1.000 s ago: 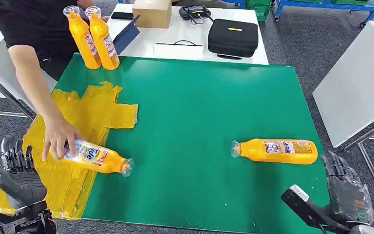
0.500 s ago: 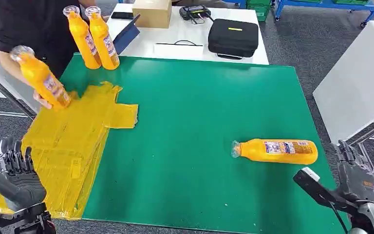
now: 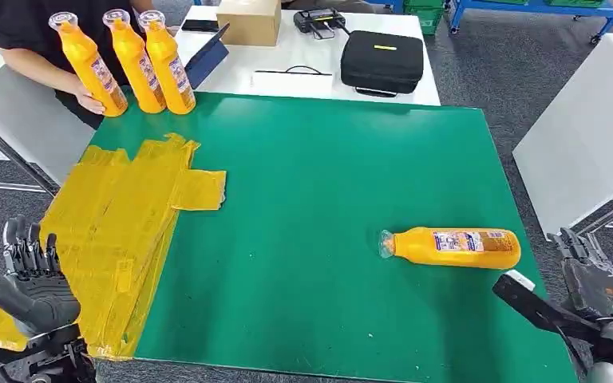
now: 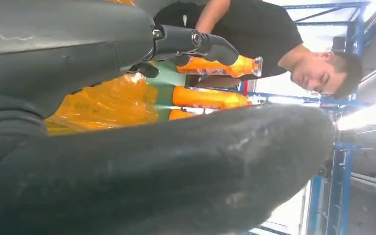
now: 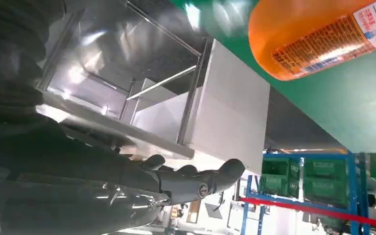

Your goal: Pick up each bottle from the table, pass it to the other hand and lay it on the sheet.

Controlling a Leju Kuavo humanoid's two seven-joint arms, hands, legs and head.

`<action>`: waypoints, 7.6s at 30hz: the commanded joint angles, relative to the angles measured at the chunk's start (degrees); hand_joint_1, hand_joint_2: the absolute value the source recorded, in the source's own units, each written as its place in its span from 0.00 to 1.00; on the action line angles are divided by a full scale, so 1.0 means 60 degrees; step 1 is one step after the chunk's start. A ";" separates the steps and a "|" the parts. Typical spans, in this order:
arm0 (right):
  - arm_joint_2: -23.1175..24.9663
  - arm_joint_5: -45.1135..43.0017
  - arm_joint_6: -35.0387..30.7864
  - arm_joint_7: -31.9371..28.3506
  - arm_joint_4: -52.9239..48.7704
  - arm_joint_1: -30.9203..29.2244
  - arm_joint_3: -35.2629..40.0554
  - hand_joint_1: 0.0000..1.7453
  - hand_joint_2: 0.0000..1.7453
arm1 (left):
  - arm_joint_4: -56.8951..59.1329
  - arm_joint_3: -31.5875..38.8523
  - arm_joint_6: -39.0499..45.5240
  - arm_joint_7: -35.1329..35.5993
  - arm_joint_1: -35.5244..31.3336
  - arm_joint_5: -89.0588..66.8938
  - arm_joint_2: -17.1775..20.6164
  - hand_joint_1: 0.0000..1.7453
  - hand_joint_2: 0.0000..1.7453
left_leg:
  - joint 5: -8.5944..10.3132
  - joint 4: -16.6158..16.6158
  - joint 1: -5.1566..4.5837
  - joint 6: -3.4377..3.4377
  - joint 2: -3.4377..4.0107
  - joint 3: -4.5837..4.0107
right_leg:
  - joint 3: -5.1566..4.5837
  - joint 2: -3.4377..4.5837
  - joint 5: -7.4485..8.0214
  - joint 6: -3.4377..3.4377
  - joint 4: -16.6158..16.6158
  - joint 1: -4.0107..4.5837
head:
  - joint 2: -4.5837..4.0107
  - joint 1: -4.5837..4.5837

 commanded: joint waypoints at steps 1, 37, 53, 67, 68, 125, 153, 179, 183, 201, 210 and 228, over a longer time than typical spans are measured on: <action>-0.0786 -0.0182 0.0188 0.0089 0.1887 -0.1245 0.1290 0.00 1.00 | 0.0816 -0.0333 0.0163 0.0054 -0.0575 0.0303 0.0279 0.00 0.00 | -0.0018 -0.0004 0.0003 -0.0028 0.0049 0.0069 | 0.0065 -0.0021 -0.0003 -0.0027 -0.0014 0.0016 | 0.0000 0.0000; -0.1353 -0.0337 0.0264 -0.0091 0.4250 -0.4074 0.3593 0.00 1.00 | 0.0979 -0.0084 0.0254 0.0215 -0.1364 0.0396 -0.0317 0.00 0.00 | -0.0001 0.0005 -0.0007 -0.0009 0.0049 0.0065 | 0.0064 -0.0027 0.0010 -0.0003 -0.0003 0.0009 | 0.0000 -0.0004; -0.1046 -0.0582 0.0253 -0.0649 0.6722 -0.5764 0.5246 0.00 1.00 | 0.1183 -0.0025 0.0306 -0.0016 -0.1524 0.0802 -0.0203 0.00 0.00 | 0.0020 -0.0003 -0.0004 0.0011 0.0030 0.0028 | 0.0033 -0.0007 0.0028 0.0017 -0.0012 0.0005 | 0.0000 0.0004; -0.0540 -0.0713 0.0174 -0.1091 0.8632 -0.7089 0.6490 0.00 1.00 | 0.1071 -0.0099 0.0524 -0.0005 -0.1527 0.0886 -0.0239 0.00 0.00 | 0.0027 0.0000 -0.0007 0.0019 0.0028 0.0017 | 0.0021 -0.0004 0.0030 0.0022 -0.0005 0.0000 | 0.0000 0.0004; -0.0473 -0.0734 0.0179 -0.1121 0.8844 -0.7241 0.6616 0.00 1.00 | 0.1057 -0.0118 0.0543 -0.0004 -0.1489 0.0892 -0.0231 0.00 0.00 | 0.0021 0.0001 -0.0008 0.0013 0.0041 0.0030 | 0.0031 -0.0006 0.0027 0.0017 -0.0004 0.0002 | 0.0000 0.0000; -0.1023 -0.2811 0.1329 -0.1690 0.9807 -0.7733 0.9044 1.00 1.00 | 0.2040 -0.0367 0.0613 -0.0566 -0.1928 0.1874 0.0091 0.00 0.00 | 0.0035 0.0006 -0.0014 0.0013 -0.0013 0.0102 | 0.0122 -0.0091 0.0020 -0.0002 -0.0006 0.0006 | 0.0000 0.0000; 0.1854 -0.4232 -0.0128 -0.0806 0.2562 -0.4330 0.6753 1.00 1.00 | 0.3193 -0.3803 -0.1972 0.1053 -0.2120 0.1839 0.0155 0.00 1.00 | 0.0035 0.0012 -0.0012 0.0029 -0.0014 0.0012 | 0.0024 -0.0071 0.0018 0.0012 0.0008 -0.0001 | 0.0000 0.0004; 0.4100 -0.3979 -0.0109 -0.0014 0.2859 -0.5018 0.6826 1.00 1.00 | 0.3005 -0.5309 -0.1804 0.0610 -0.2901 0.1207 0.0272 0.00 1.00 | 0.0051 0.0008 -0.0008 0.0039 -0.0027 -0.0012 | 0.0000 -0.0061 0.0029 0.0025 0.0005 -0.0004 | 0.0000 0.0004; 0.4124 -0.3990 -0.0095 -0.0010 0.2844 -0.5019 0.6795 1.00 1.00 | 0.2897 -0.5325 -0.1726 0.0665 -0.2962 0.1256 0.0295 0.00 1.00 | 0.0027 0.0030 0.0002 0.0010 0.0004 0.0021 | 0.0031 -0.0080 0.0010 0.0000 0.0024 0.0012 | 0.0000 0.0000; 0.5675 -0.6365 -0.0726 -0.0347 0.3238 -0.4675 0.5691 1.00 1.00 | 0.1751 -0.5137 -0.0979 0.1322 -0.2962 0.1231 -0.0376 0.00 1.00 | 0.0050 0.0008 -0.0005 0.0033 -0.0037 -0.0008 | 0.0010 -0.0076 0.0024 0.0023 0.0002 -0.0001 | 0.0000 0.0004; 0.5957 -0.6410 -0.0573 -0.0337 0.3951 -0.5132 0.6306 1.00 1.00 | 0.1511 -0.5170 -0.0475 0.1420 -0.2975 0.1021 -0.0323 0.00 1.00 | 0.0044 0.0009 -0.0002 0.0025 -0.0022 0.0006 | 0.0023 -0.0074 0.0021 0.0015 0.0003 0.0005 | 0.0000 0.0004; 0.6264 -0.5213 -0.0168 0.0201 0.6281 -0.6422 0.7519 1.00 1.00 | 0.1920 -0.4959 0.0671 0.2030 -0.3620 -0.0194 -0.0357 0.00 1.00 | 0.0044 0.0008 -0.0003 0.0021 -0.0006 0.0018 | 0.0030 -0.0062 0.0024 0.0011 0.0005 0.0004 | 0.0000 0.0004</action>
